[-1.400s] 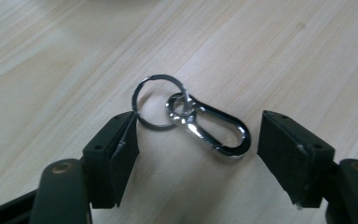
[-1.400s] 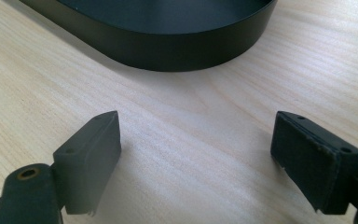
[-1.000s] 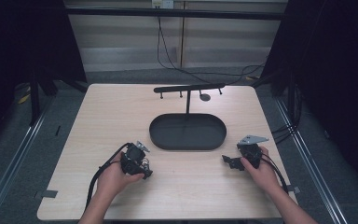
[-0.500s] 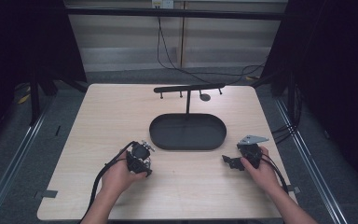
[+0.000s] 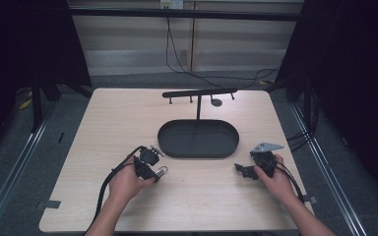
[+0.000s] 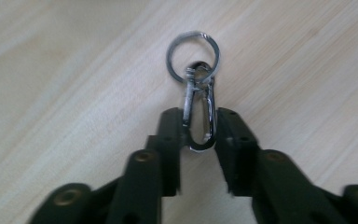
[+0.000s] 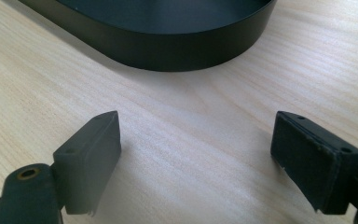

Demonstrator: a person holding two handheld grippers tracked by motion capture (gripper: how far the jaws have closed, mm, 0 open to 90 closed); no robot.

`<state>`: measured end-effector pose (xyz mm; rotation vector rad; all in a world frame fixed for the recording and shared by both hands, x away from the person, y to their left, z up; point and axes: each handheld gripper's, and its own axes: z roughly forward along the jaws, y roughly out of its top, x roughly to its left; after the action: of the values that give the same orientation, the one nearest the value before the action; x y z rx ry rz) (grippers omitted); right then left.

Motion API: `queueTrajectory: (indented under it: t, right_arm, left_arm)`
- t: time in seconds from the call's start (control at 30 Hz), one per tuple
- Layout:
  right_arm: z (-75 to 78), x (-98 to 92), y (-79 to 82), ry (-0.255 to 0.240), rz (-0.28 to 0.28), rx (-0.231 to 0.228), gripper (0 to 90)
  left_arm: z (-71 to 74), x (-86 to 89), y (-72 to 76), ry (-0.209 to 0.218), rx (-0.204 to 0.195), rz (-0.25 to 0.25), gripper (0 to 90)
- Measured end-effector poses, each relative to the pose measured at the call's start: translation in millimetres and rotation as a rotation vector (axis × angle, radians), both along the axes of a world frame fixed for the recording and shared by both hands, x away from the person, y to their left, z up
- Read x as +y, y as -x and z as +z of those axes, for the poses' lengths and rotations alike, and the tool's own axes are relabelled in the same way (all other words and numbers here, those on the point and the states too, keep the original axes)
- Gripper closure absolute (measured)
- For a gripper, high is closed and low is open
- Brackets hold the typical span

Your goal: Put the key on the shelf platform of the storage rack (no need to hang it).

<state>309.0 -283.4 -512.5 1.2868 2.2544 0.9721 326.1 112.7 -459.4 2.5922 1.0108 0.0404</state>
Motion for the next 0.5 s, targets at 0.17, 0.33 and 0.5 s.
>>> queueTrajectory:
  t: [0.17,0.33,0.5]
  right_arm:
    - [0.0,0.0,0.0,0.0,0.0,0.0,15.7]
    - [0.0,-0.1,0.0,0.0,0.001,-0.001,15.8]
    - [0.0,0.0,0.0,0.0,0.0,0.0,15.7]
  left_arm:
    - [-1.4,-3.2,0.0,-0.038,0.042,-0.053,84.1]
    - [-2.4,-6.4,-1.5,-0.036,0.034,-0.048,84.6]
    - [-2.5,-9.5,-2.1,-0.045,0.024,-0.059,84.6]
